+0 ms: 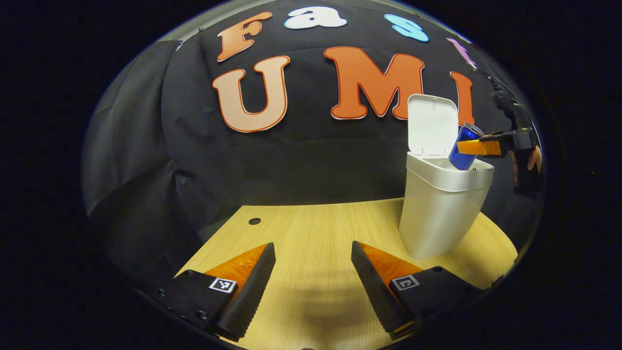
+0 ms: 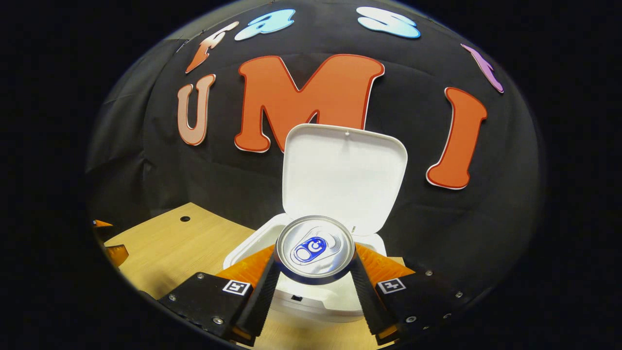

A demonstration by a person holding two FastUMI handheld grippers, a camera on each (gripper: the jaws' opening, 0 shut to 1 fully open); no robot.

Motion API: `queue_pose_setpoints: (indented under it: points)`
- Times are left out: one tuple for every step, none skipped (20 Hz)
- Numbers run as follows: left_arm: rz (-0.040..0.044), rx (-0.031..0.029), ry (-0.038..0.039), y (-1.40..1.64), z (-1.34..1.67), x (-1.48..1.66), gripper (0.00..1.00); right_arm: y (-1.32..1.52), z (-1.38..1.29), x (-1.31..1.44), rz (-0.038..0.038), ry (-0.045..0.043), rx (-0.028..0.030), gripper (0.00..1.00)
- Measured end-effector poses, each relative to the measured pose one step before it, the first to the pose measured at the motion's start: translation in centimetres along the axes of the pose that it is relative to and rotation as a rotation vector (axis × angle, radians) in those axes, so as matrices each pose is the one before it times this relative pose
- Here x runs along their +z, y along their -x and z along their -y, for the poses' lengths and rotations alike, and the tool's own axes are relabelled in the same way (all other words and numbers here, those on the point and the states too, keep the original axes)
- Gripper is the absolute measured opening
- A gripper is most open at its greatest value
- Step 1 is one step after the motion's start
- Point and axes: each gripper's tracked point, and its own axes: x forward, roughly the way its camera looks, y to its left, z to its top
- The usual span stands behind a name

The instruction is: Press the lid of the desktop garbage bin to open it, pick up the crumpled paper on the desktop and throw it into the bin, then pick up the pop can on the desktop and drop it into the bin, and finally close the garbage bin lid.

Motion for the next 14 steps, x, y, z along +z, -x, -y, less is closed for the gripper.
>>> queue_pose_setpoints:
  points:
    - [-0.00335, 0.00636, -0.00127, 0.289, -0.183, -0.223, 1.00, -0.274, -0.178, -0.533, -0.01238, -0.00556, 0.00533, 0.80]
    - [-0.00290, 0.00277, -0.00032, 0.230, 0.046, -0.077, 0.96, -0.245, -0.149, -0.498, -0.01124, -0.00535, 0.00661, 0.80]
    - [-0.00212, 0.00465, -0.00118, 0.187, -0.011, -0.077, 1.00, -0.156, -0.138, -0.383, -0.00823, -0.00306, 0.00305, 0.80]
    - [-0.00171, 0.00361, 0.00053, 0.178, 0.073, -0.074, 1.00, -0.279, -0.082, -0.344, -0.00599, -0.00276, 0.00273, 0.80]
    - [-0.00134, 0.00500, 0.00194, 0.281, -0.066, -0.052, 0.96, -0.320, -0.024, -0.323, -0.00669, -0.00308, 0.00140, 0.80]
    - [-0.00278, 0.00446, 0.00482, 0.221, 0.023, -0.019, 1.00, -0.295, 0.027, -0.335, -0.00543, -0.00669, 0.00156, 0.80]
    - [-0.00173, 0.00571, 0.00503, 0.274, -0.162, -0.089, 1.00, -0.107, -0.064, -0.177, -0.00366, -0.00977, 0.00476, 0.80]
    - [0.00016, 0.00708, 0.00477, 0.299, -0.048, -0.020, 1.00, -0.214, -0.013, -0.319, -0.00857, -0.00990, 0.00487, 0.80]
    - [-0.00119, 0.00593, 0.00215, 0.123, -0.072, -0.063, 1.00, -0.196, -0.150, -0.343, -0.00801, -0.00810, 0.00418, 0.80]
    - [-0.00135, 0.00976, 0.00130, 0.261, -0.112, -0.048, 0.96, -0.281, -0.030, -0.174, -0.00735, -0.00613, 0.00079, 0.80]
    - [-0.00154, 0.00589, 0.00142, 0.204, -0.042, -0.188, 1.00, -0.122, 0.014, -0.065, 0.00026, -0.01243, 0.00410, 0.76]
    - [-0.00054, 0.00662, 0.00149, 0.274, -0.088, -0.040, 1.00, -0.109, 0.159, -0.021, -0.00376, -0.00944, 0.00152, 0.81]
    - [-0.00063, 0.00260, 0.00228, 0.183, 0.043, -0.102, 1.00, -0.140, 0.072, -0.287, -0.00359, -0.00640, 0.00109, 0.81]
    - [-0.00146, 0.00519, 0.00239, 0.354, -0.031, -0.102, 1.00, 0.101, 0.046, 0.005, -0.00191, -0.00962, 0.00133, 0.81]
